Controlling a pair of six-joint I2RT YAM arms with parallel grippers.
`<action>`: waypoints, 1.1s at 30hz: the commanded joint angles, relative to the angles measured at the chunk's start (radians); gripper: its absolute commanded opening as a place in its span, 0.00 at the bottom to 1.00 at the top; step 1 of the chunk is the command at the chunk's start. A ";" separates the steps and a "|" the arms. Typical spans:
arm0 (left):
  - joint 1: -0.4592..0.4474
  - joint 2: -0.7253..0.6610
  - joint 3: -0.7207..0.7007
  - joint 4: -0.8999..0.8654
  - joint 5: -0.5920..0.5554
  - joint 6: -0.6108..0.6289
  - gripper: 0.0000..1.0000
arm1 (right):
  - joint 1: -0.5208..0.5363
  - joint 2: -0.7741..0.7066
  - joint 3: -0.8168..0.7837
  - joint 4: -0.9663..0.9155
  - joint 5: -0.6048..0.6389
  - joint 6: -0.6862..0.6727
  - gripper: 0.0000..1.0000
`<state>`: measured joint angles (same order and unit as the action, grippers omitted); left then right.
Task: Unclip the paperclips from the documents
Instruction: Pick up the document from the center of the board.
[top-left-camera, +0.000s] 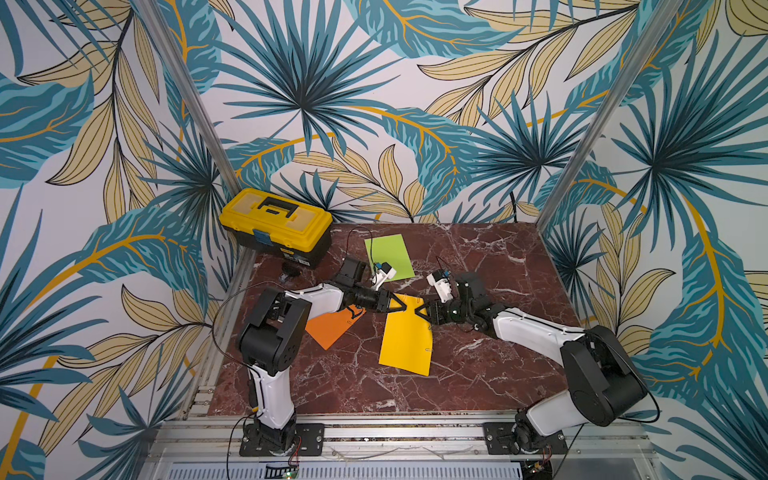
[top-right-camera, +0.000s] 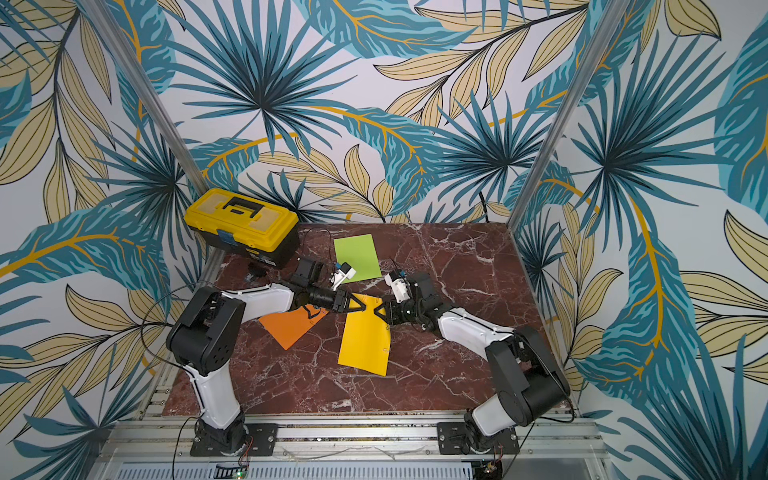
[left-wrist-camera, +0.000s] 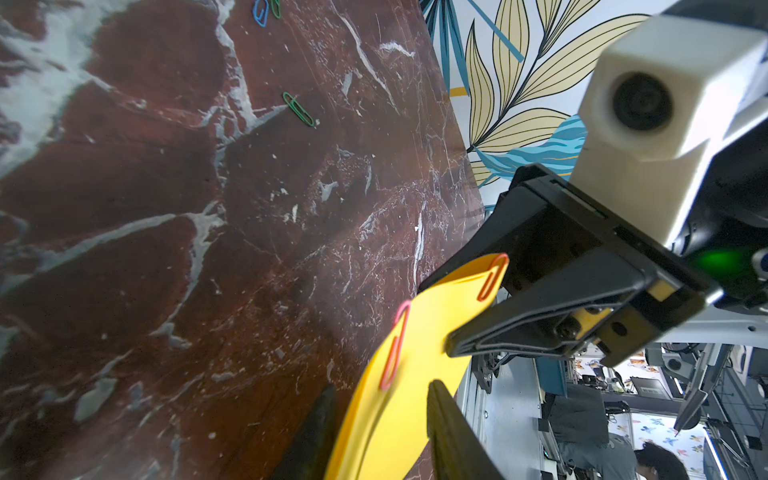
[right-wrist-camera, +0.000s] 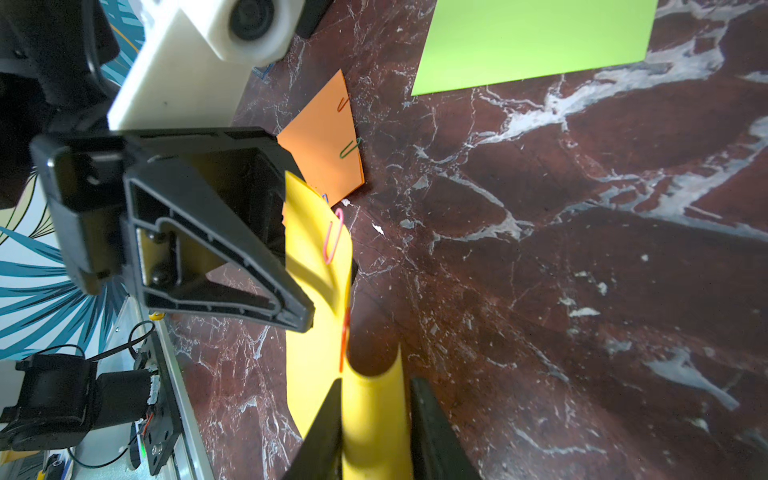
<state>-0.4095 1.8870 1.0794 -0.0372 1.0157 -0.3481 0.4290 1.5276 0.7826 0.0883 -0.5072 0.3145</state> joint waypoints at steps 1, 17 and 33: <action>-0.012 -0.035 -0.007 0.031 0.028 0.011 0.37 | -0.008 0.021 -0.011 0.043 -0.025 0.015 0.27; -0.020 -0.053 -0.018 0.059 0.006 -0.012 0.17 | -0.011 0.034 -0.035 0.082 -0.022 0.047 0.26; -0.026 -0.072 -0.034 0.059 -0.017 0.008 0.00 | -0.022 0.011 -0.026 0.031 -0.012 0.032 0.40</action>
<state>-0.4297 1.8477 1.0603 0.0055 1.0061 -0.3637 0.4103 1.5490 0.7635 0.1509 -0.5224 0.3592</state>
